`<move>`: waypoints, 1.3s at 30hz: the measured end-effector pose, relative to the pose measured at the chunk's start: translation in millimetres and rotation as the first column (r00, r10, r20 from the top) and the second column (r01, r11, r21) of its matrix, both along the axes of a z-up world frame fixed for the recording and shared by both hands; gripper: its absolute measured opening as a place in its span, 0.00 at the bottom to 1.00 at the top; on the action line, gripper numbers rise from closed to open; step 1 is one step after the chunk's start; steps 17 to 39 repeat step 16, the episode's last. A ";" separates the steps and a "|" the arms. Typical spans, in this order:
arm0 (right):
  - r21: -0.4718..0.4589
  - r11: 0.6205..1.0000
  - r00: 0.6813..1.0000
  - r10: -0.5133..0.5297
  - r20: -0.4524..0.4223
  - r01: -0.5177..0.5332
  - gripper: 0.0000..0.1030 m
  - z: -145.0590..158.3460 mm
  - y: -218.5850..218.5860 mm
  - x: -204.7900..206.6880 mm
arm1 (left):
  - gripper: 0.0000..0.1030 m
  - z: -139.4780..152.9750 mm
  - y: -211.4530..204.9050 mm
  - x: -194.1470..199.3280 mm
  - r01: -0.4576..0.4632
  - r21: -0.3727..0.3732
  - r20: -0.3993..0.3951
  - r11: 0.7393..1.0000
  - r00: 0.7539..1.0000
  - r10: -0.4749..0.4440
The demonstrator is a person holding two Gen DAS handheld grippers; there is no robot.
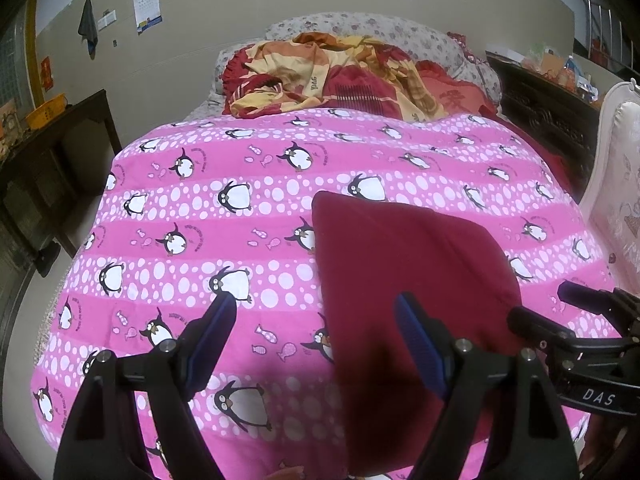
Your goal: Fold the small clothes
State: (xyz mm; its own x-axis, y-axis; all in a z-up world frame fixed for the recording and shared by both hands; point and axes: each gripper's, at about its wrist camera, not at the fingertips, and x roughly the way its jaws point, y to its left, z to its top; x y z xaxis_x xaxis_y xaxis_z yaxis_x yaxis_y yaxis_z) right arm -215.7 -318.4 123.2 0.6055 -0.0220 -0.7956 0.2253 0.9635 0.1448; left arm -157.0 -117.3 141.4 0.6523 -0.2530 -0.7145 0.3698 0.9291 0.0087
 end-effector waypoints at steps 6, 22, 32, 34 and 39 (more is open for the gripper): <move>0.006 1.000 1.000 0.005 -0.014 -0.005 0.88 -5.6 -2.8 0.6 | 0.78 -1.1 -0.2 1.2 0.001 -0.005 -0.005 1.000 1.000 -0.001; 0.008 1.000 1.000 0.009 -0.016 -0.009 0.88 -6.1 -3.4 1.0 | 0.78 -10.4 7.4 9.0 0.001 -0.041 -0.011 0.999 1.000 -0.001; 0.008 1.000 1.000 0.009 -0.016 -0.009 0.88 -6.1 -3.4 1.0 | 0.78 -10.4 7.4 9.0 0.001 -0.041 -0.011 0.999 1.000 -0.001; 0.008 1.000 1.000 0.009 -0.016 -0.009 0.88 -6.1 -3.4 1.0 | 0.78 -10.4 7.4 9.0 0.001 -0.041 -0.011 0.999 1.000 -0.001; 0.008 1.000 1.000 0.009 -0.016 -0.009 0.88 -6.1 -3.4 1.0 | 0.78 -10.4 7.4 9.0 0.001 -0.041 -0.011 0.999 1.000 -0.001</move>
